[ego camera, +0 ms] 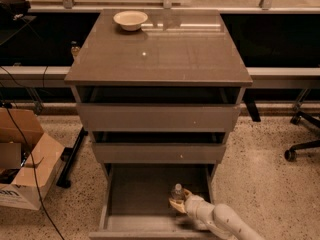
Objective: Place water bottle into bottom drawer
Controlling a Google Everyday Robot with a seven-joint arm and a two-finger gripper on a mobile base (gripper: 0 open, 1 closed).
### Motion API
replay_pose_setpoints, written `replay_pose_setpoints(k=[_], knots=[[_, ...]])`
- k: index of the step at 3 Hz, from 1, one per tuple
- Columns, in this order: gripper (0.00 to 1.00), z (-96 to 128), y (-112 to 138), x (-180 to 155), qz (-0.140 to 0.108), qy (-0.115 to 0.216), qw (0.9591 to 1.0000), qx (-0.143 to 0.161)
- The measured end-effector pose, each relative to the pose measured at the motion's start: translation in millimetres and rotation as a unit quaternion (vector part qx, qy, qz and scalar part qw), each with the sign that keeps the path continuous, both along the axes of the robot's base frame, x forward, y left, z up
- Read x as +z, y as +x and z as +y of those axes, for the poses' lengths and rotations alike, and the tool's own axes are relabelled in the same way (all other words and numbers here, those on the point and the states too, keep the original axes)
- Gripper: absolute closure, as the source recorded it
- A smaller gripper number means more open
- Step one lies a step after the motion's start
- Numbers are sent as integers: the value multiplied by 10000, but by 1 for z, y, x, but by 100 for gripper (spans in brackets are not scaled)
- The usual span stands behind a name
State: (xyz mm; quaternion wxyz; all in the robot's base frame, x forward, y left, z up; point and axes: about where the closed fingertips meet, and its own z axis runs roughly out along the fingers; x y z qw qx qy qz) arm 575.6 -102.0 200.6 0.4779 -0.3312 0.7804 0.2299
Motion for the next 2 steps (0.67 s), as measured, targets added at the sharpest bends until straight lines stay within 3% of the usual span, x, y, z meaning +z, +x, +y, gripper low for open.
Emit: replay_pose_setpoints(k=[1, 2], knots=[[4, 2, 0, -1, 5, 6, 10000, 10], [0, 3, 0, -1, 6, 10, 10000, 16]])
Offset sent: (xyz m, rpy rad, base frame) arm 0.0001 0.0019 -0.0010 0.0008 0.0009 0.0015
